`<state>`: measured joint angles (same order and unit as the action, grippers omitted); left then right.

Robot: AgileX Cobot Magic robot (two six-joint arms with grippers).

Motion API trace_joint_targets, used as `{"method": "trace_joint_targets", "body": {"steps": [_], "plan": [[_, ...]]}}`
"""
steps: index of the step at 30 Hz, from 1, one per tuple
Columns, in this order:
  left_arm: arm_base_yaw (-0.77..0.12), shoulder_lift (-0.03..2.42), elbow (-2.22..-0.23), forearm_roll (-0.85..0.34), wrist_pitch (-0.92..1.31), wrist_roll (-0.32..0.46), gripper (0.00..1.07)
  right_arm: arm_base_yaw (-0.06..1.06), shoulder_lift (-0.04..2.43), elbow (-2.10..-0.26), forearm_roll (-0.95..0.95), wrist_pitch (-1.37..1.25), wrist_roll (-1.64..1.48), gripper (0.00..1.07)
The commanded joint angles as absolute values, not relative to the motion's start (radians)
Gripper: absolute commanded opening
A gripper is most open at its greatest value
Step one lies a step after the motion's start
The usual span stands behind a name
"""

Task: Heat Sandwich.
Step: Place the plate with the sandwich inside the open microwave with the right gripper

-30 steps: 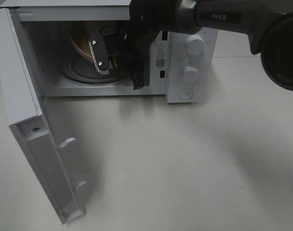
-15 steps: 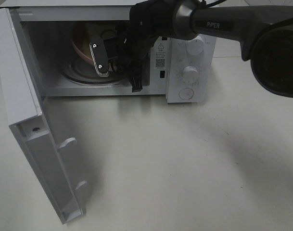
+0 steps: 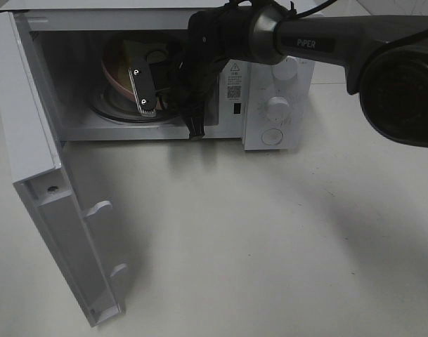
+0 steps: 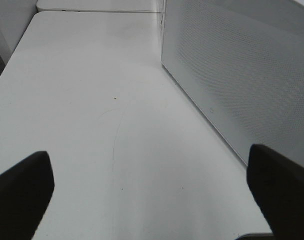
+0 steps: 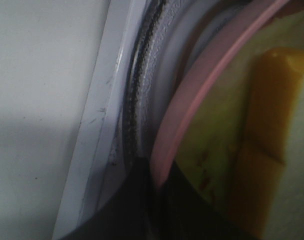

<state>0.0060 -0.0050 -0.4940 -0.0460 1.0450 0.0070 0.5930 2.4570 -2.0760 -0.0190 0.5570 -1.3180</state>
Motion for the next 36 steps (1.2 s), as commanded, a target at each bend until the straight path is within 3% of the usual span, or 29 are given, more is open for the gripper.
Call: {"method": "trace_joint_targets", "body": {"steps": [1,5,8,9,12,15,28,36], "plan": [[0.007,-0.025,-0.492,-0.046,1.036,0.006,0.98,0.594,2.459,-2.081,-0.011,0.539,-1.308,0.02],[0.007,-0.025,-0.492,-0.046,1.036,0.006,0.98,0.594,2.455,-2.081,-0.011,0.537,-1.274,0.07],[0.007,-0.025,-0.492,-0.046,1.036,0.006,0.98,0.594,2.446,-2.081,-0.010,0.531,-1.265,0.21],[0.007,-0.025,-0.492,-0.046,1.036,0.006,0.98,0.594,2.446,-2.081,-0.010,0.531,-1.265,0.21],[0.007,-0.025,-0.492,-0.046,1.036,0.006,0.98,0.595,2.436,-2.081,-0.010,0.531,-1.265,0.38],[0.007,-0.025,-0.492,-0.046,1.036,0.006,0.98,0.596,2.428,-2.081,-0.008,0.546,-1.265,0.44],[0.007,-0.025,-0.492,-0.046,1.036,0.006,0.98,0.621,2.382,-2.064,0.033,0.659,-1.279,0.44],[0.007,-0.025,-0.492,-0.046,1.036,0.006,0.98,0.641,2.319,-1.940,0.039,0.665,-1.327,0.44]]}}
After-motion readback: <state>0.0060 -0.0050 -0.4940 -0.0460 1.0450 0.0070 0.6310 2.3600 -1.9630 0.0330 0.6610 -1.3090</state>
